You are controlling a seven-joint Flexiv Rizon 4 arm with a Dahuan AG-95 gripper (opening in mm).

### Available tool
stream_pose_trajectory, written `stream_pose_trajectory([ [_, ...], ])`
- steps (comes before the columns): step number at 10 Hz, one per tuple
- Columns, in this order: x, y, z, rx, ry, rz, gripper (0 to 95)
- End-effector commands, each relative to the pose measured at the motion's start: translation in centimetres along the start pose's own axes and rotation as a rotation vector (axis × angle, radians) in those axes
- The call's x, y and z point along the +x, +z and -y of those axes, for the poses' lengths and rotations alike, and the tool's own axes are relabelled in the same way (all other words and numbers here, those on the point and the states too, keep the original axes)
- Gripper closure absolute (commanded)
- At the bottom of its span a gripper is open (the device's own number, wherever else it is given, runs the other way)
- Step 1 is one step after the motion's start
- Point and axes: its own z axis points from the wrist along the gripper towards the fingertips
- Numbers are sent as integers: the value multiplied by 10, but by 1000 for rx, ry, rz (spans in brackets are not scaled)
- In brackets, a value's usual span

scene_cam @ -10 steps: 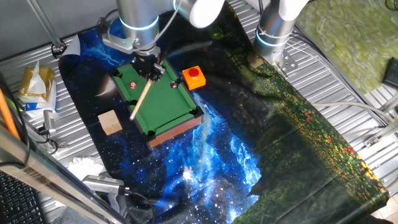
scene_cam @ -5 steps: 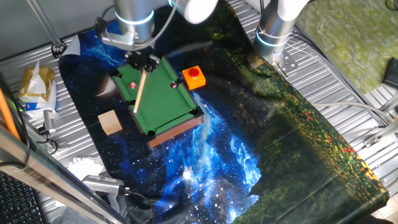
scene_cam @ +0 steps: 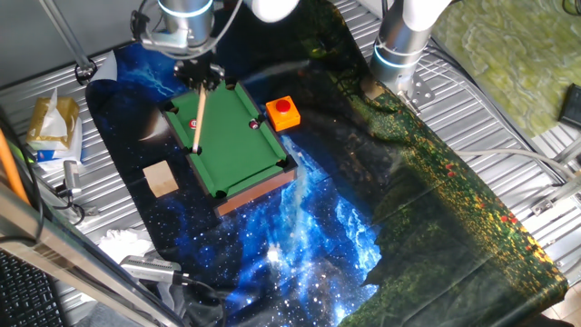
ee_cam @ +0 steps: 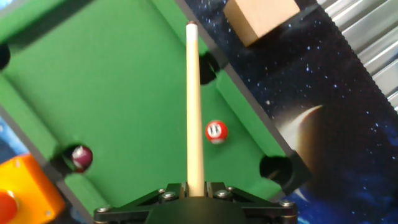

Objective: Hit the pool ball

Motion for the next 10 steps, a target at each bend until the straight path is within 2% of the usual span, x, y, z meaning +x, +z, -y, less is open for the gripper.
stream_pose_trajectory([
  [1, 13, 3, 3, 2, -24, 4, 950],
  [3, 15, 3, 4, 9, -40, -8, 950],
  [10, 15, 2, 4, 4, -13, 7, 950],
])
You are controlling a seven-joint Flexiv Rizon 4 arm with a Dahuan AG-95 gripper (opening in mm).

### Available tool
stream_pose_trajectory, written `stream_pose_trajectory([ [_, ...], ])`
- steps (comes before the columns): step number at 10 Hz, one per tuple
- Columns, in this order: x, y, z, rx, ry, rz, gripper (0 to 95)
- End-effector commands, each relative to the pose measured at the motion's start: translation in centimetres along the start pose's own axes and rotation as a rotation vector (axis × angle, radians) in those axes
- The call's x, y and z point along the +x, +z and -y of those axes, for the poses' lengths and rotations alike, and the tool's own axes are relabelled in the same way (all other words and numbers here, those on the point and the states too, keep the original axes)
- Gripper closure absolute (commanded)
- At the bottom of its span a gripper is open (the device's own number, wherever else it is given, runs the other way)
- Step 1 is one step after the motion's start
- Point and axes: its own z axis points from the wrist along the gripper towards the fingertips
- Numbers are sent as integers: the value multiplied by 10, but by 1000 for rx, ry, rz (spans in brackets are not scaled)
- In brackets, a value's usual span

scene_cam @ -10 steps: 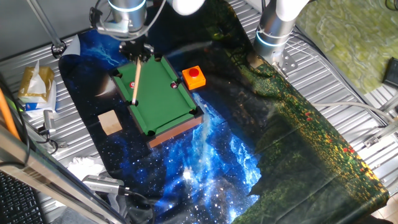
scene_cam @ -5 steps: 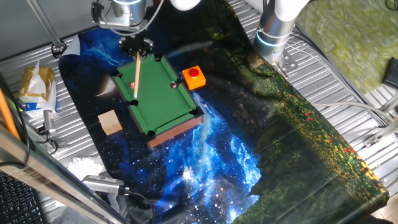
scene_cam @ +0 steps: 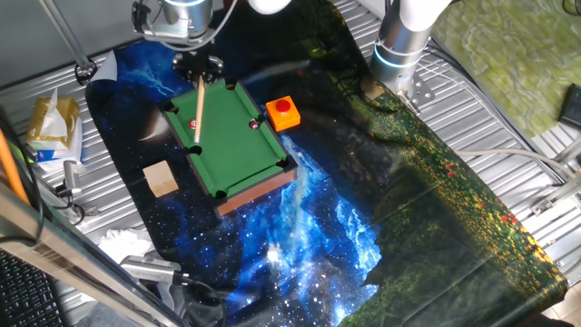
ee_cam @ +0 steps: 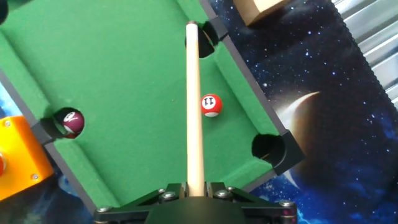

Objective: Hit the pool ball

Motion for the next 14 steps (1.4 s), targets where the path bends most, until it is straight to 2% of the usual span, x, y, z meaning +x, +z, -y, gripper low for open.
stream_pose_trajectory([
  [1, 0, 0, 0, -1, 80, -1, 950],
  [2, 0, 0, 0, -4, 103, -3, 950],
  [3, 0, 0, 0, -13, 113, 9, 950],
  [4, 0, 0, 0, -46, 153, 58, 950],
  [5, 0, 0, 0, -58, 187, 75, 950],
  [6, 0, 0, 0, -60, 229, 72, 950],
  [9, 0, 0, 0, -34, 397, 28, 950],
  [11, 0, 0, 0, -26, 474, 9, 950],
  [14, 0, 0, 0, -18, 516, -2, 950],
])
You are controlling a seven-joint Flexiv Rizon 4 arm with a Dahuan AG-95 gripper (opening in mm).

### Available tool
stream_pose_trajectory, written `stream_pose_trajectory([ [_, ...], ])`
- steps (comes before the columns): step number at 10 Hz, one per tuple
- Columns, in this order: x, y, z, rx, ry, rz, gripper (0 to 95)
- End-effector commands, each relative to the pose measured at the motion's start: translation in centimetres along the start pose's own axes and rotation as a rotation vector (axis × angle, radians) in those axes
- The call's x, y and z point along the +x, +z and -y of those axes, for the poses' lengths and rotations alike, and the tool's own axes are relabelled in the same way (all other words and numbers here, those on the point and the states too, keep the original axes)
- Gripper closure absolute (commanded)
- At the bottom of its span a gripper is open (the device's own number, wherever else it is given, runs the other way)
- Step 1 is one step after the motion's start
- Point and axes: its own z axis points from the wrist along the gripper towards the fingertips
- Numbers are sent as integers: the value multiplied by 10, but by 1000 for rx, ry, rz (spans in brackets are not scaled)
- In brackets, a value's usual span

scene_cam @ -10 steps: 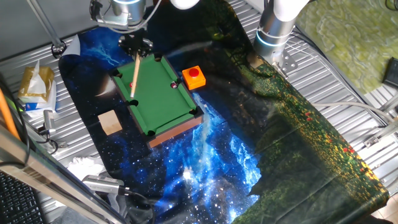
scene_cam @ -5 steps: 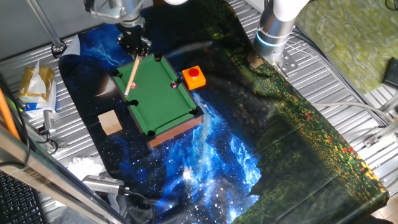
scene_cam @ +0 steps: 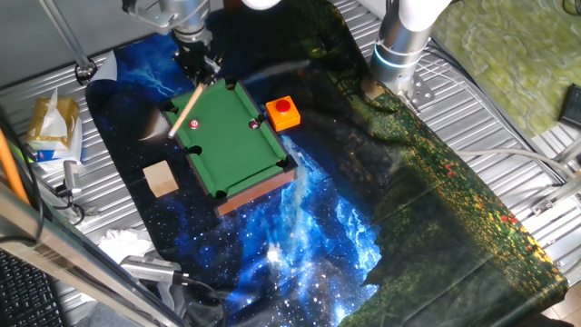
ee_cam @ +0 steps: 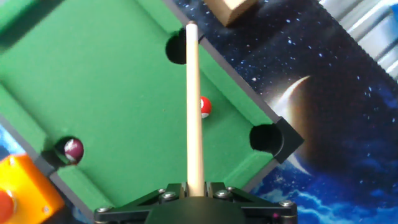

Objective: Hit the pool ball

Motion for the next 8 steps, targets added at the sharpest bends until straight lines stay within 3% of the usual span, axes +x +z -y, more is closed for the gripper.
stream_pose_trajectory([
  [1, 0, 0, 1, 13, 45, -13, 950],
  [3, 2, -4, 0, 12, 4, -24, 950],
  [6, 18, -7, -5, 82, -229, -81, 950],
  [8, 29, -7, -1, 91, -331, -94, 950],
])
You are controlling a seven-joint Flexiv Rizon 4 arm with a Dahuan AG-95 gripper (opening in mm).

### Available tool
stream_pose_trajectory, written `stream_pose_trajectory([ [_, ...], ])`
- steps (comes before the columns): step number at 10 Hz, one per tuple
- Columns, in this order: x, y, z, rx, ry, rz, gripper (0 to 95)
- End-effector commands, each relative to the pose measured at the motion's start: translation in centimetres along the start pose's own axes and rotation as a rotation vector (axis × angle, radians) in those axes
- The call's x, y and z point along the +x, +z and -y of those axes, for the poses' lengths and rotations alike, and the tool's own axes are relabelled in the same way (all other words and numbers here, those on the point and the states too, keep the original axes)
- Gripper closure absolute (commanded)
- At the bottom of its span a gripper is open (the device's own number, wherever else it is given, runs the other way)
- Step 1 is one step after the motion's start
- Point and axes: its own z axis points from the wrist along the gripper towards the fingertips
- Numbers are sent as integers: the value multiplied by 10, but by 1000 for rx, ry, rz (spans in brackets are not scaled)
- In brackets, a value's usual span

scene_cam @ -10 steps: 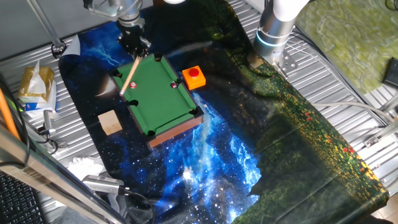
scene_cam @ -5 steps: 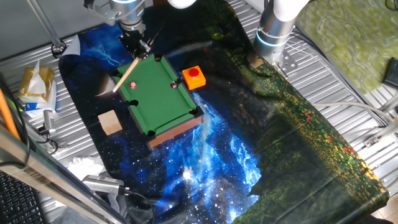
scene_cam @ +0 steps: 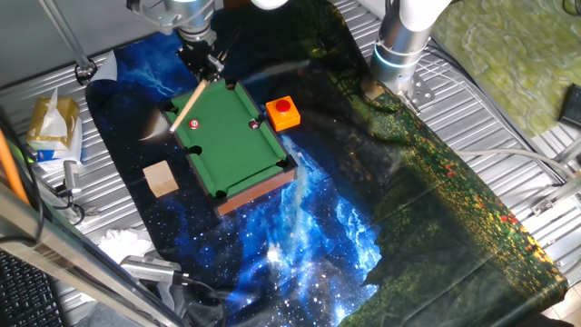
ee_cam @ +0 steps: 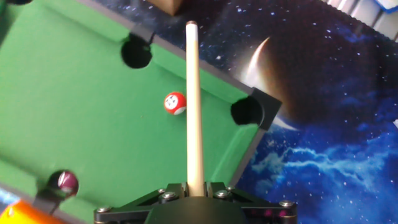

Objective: Hit the pool ball

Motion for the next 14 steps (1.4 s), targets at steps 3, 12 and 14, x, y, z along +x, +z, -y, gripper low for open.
stream_pose_trajectory([
  [3, 41, -5, 23, 53, -332, -35, 950],
  [12, 82, 15, 71, 41, -350, -10, 950],
  [14, 77, 22, 74, 39, -351, -5, 950],
])
